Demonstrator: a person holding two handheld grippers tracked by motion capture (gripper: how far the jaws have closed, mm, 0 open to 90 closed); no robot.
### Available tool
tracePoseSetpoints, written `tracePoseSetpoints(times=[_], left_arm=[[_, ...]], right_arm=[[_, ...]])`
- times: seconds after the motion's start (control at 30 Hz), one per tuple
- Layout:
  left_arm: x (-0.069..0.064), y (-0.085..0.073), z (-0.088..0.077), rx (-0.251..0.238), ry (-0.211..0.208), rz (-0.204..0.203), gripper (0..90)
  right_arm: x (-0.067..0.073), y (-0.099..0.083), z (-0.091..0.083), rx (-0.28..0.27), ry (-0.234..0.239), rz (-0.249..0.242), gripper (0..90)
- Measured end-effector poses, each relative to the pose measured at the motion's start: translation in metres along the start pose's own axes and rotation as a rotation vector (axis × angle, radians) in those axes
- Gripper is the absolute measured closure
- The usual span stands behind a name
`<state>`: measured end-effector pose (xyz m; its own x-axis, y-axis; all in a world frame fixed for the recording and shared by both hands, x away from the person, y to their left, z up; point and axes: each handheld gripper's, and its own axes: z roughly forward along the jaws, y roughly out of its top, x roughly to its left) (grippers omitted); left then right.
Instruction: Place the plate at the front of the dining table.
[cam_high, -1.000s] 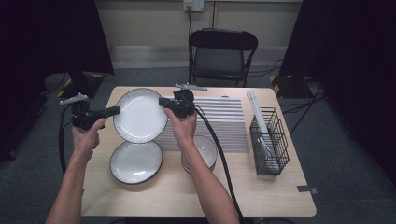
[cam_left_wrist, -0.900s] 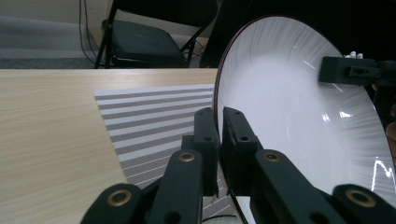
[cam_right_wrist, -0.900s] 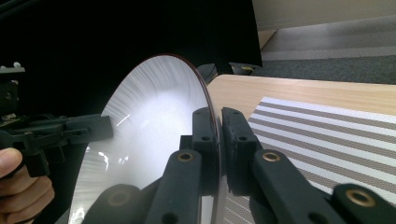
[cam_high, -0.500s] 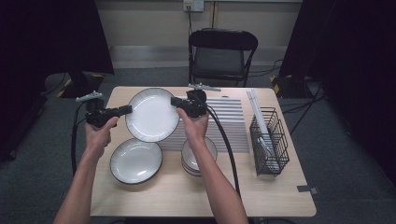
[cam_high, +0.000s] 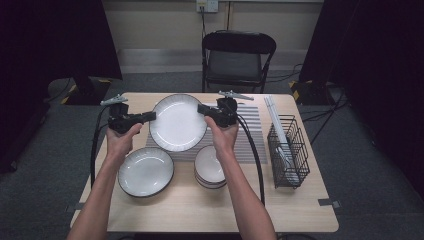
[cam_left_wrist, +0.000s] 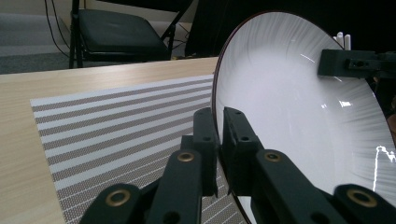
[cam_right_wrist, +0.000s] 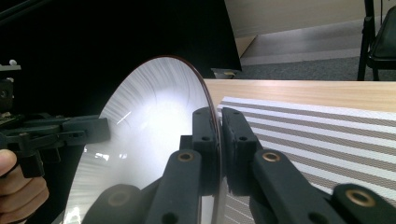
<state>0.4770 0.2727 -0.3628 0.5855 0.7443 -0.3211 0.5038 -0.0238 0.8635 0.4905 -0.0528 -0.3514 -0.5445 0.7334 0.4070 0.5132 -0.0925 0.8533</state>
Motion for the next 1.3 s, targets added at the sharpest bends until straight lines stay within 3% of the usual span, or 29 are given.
tracePoseSetpoints(times=[0.37,1.3], left_arm=[[-0.003,0.005,0.018,0.012,-0.021,0.011,84.6],[0.009,-0.003,0.058,0.054,-0.027,-0.012,84.6]], right_arm=[[-0.016,0.002,-0.008,-0.008,-0.006,0.01,84.9],[-0.05,-0.006,0.005,0.014,-0.038,0.036,84.9]])
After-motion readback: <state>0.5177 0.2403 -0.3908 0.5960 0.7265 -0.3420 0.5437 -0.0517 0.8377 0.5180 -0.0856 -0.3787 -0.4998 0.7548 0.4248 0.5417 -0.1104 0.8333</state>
